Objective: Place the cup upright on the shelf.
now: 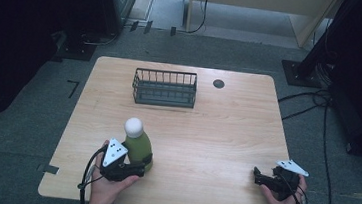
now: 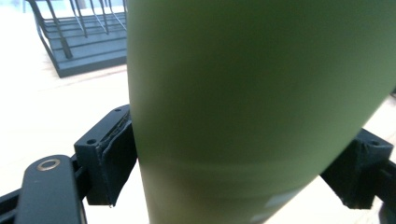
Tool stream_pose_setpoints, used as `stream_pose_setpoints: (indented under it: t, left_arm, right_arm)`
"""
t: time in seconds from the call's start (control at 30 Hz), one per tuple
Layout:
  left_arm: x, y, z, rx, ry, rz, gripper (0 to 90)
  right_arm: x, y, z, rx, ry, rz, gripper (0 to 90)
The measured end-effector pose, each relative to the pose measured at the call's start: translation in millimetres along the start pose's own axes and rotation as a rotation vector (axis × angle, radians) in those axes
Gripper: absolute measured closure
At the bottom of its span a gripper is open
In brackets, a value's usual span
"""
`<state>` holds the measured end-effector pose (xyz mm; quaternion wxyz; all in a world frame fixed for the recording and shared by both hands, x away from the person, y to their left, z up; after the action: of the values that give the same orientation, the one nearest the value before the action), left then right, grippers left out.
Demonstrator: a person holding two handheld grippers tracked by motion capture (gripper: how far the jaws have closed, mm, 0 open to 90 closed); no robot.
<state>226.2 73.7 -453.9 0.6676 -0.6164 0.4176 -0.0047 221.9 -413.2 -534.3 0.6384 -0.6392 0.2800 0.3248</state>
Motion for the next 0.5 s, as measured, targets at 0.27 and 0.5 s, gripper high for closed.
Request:
stream_pose_setpoints:
  t: [0.27, 0.5]
  left_arm:
    - [-0.3, -3.7, -1.6, 0.030, -0.021, 0.013, 19.6]
    - [2.5, -8.5, 2.5, 0.022, -0.016, 0.015, 20.3]
  right_arm:
    - [0.0, 0.0, 0.0, 0.000, 0.000, 0.000, 0.0]
    - [0.0, 0.0, 0.0, 0.000, 0.000, 0.000, 0.0]
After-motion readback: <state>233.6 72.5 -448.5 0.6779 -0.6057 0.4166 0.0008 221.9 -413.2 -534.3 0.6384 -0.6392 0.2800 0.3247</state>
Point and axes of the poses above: each handheld gripper's, and its own axes: x roughly forward along the jaws, y roughly out of its underside, z roughly to its left, the point moved 1 cm from there along x, roughly forward along the jaws, and after that the axes turned 6 degrees about z, right-handed, at the moved point
